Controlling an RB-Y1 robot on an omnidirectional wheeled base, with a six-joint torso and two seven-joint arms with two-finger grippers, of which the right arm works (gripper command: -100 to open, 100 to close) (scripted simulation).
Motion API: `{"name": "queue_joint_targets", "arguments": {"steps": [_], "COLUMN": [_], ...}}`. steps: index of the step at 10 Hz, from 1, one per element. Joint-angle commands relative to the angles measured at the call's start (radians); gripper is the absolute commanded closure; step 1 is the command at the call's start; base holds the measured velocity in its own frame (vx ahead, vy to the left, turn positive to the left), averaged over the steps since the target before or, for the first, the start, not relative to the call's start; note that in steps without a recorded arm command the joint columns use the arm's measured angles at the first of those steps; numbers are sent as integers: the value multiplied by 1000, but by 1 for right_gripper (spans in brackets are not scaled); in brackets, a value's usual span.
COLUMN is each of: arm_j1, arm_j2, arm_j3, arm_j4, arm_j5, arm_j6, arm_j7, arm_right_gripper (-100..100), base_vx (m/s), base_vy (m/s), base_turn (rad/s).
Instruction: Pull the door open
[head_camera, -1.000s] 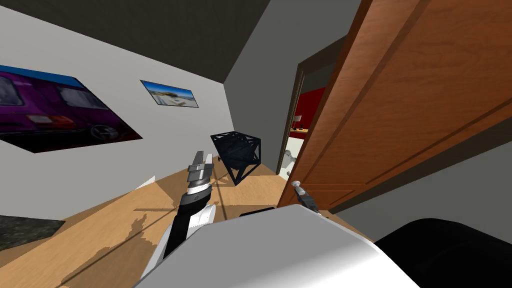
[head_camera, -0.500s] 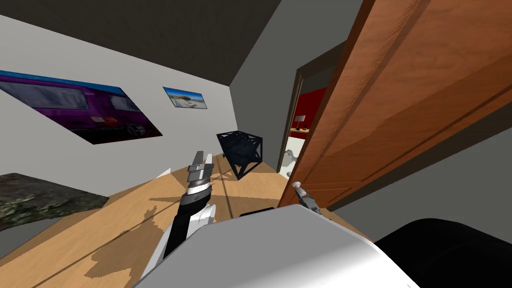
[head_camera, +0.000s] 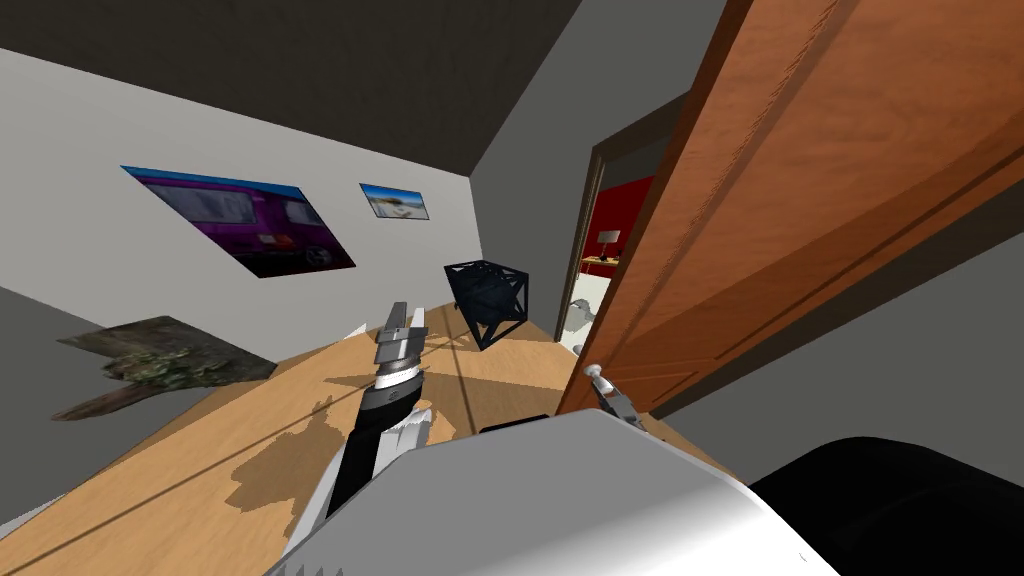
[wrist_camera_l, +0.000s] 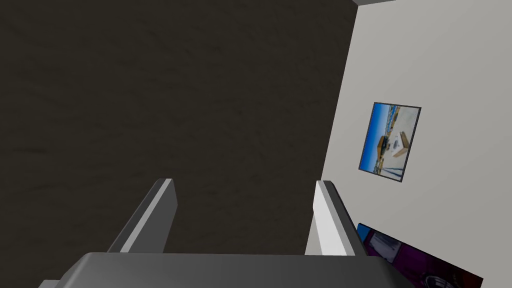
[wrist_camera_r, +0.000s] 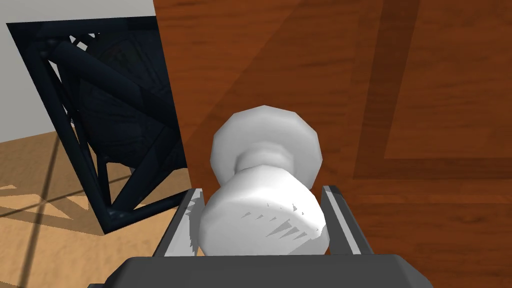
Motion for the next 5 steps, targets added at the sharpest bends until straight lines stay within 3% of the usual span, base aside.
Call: {"name": "queue_joint_targets", "arguments": {"steps": [1, 4, 5], "arm_j1": [-2, -7, -5], "arm_j2": [-7, -15, -14], "arm_j3": [7, 17, 16], "arm_j4": [10, 25, 19], "arm_j5": [4, 11, 10], "arm_j6": [-14, -30, -22], "arm_j7": [-11, -27, -21], "arm_right_gripper": [100, 100, 100], "base_vx": [-184, -177, -64], "base_vy": [-29, -32, -9], "base_turn": [106, 94, 23]}}
